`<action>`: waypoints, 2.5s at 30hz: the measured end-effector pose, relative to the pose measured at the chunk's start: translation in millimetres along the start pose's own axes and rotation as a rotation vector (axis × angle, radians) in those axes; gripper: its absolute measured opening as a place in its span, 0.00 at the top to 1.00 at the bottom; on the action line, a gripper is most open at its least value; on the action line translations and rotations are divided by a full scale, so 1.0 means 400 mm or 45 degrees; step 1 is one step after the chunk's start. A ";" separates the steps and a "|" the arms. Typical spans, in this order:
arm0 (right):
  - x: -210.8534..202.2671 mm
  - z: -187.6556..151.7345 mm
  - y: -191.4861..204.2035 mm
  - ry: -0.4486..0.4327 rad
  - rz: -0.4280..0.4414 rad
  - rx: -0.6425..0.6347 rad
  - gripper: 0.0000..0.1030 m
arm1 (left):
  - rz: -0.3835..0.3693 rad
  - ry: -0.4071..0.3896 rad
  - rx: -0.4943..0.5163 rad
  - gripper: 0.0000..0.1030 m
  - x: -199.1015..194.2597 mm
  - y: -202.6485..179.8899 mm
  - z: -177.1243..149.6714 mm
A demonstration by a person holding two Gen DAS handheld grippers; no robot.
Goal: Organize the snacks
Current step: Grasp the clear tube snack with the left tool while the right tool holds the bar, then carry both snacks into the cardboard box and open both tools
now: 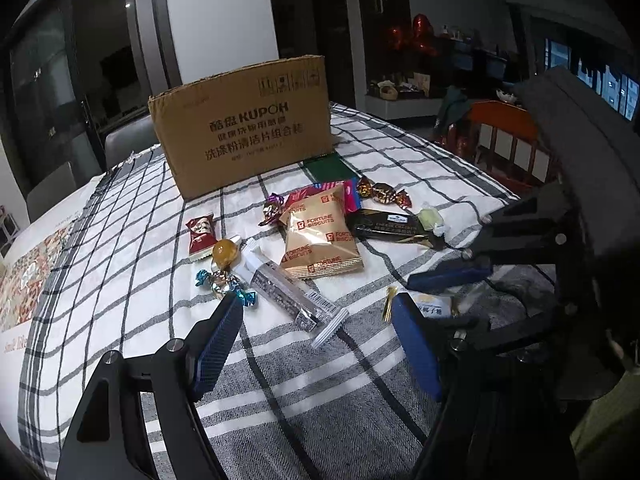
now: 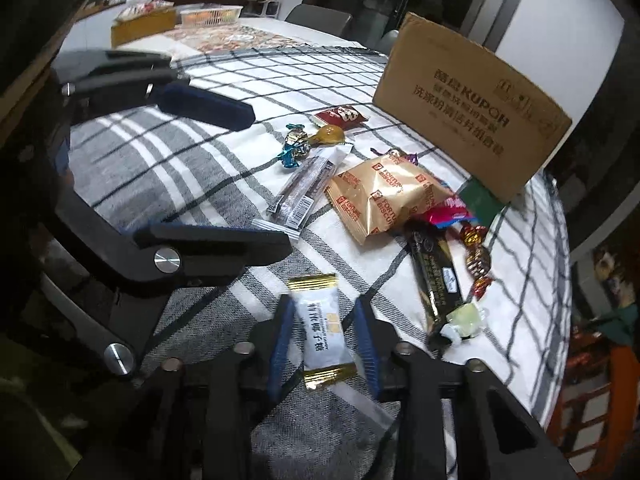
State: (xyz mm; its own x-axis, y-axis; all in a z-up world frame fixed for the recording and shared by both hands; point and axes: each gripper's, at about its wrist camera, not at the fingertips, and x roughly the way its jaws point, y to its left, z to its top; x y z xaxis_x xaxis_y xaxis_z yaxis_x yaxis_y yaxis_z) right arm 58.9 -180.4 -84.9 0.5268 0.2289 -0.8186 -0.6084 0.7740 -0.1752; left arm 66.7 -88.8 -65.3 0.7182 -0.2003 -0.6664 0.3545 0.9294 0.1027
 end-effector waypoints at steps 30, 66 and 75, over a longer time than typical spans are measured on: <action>-0.026 0.023 -0.103 -0.193 -0.130 0.592 0.79 | 0.025 0.216 -0.400 0.59 0.148 0.082 0.044; -0.131 0.195 -0.137 -0.357 -0.173 0.727 0.79 | -0.108 -0.096 -0.290 0.81 -0.036 0.218 0.185; -0.120 0.333 -0.252 -0.452 -0.182 0.751 0.79 | -0.072 -0.166 -0.224 0.81 -0.008 0.301 0.339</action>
State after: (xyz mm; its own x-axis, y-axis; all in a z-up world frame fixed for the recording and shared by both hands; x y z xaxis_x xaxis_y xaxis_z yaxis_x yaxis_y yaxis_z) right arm 174.0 -190.9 45.1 0.8006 0.2022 -0.5641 -0.1484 0.9789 0.1403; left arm 188.3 -18.5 49.3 0.7754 -0.2814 -0.5654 0.2949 0.9530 -0.0699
